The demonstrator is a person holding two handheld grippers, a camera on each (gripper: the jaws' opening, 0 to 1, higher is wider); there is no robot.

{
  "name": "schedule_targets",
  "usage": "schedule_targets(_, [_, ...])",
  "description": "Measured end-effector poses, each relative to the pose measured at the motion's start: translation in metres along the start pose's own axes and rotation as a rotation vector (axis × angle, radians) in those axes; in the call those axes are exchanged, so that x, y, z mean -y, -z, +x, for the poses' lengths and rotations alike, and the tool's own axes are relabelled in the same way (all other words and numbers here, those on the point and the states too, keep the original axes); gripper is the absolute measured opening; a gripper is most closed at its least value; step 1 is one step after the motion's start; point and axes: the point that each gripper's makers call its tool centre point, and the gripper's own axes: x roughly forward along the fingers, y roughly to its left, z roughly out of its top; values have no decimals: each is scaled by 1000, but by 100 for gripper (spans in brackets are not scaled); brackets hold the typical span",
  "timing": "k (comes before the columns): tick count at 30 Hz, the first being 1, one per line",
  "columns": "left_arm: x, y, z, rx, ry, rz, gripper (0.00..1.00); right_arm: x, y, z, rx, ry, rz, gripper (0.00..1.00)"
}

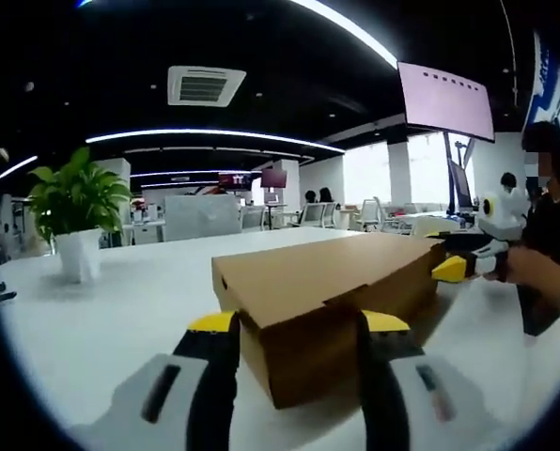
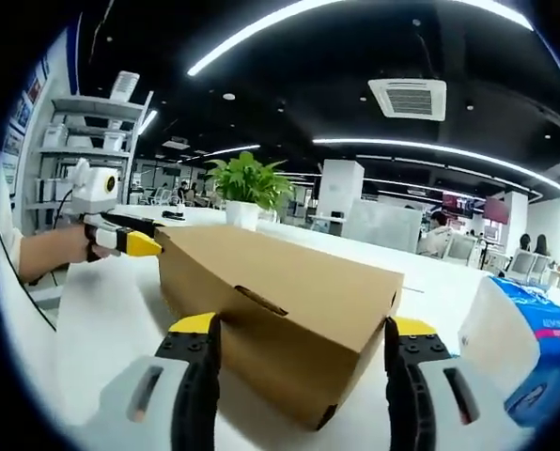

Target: Operate the shoe box by opening the lid, removing the specified soft item, and placing it in the target area until the item is outside and the box remains undamaged.

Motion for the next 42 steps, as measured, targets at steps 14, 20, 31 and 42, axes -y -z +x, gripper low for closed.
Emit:
schedule_targets(14, [2, 1, 0, -17, -15, 47, 52, -2, 1, -2, 9, 4, 14, 71])
schedule_targets(20, [3, 1, 0, -20, -15, 46, 51, -4, 2, -3, 10, 5, 14, 71])
schedule_targets(31, [8, 2, -3, -9, -17, 42, 51, -4, 3, -7, 4, -2, 12, 71])
schedule_targets(42, [18, 2, -4, 0, -19, 44, 51, -1, 4, -16, 4, -7, 11, 70])
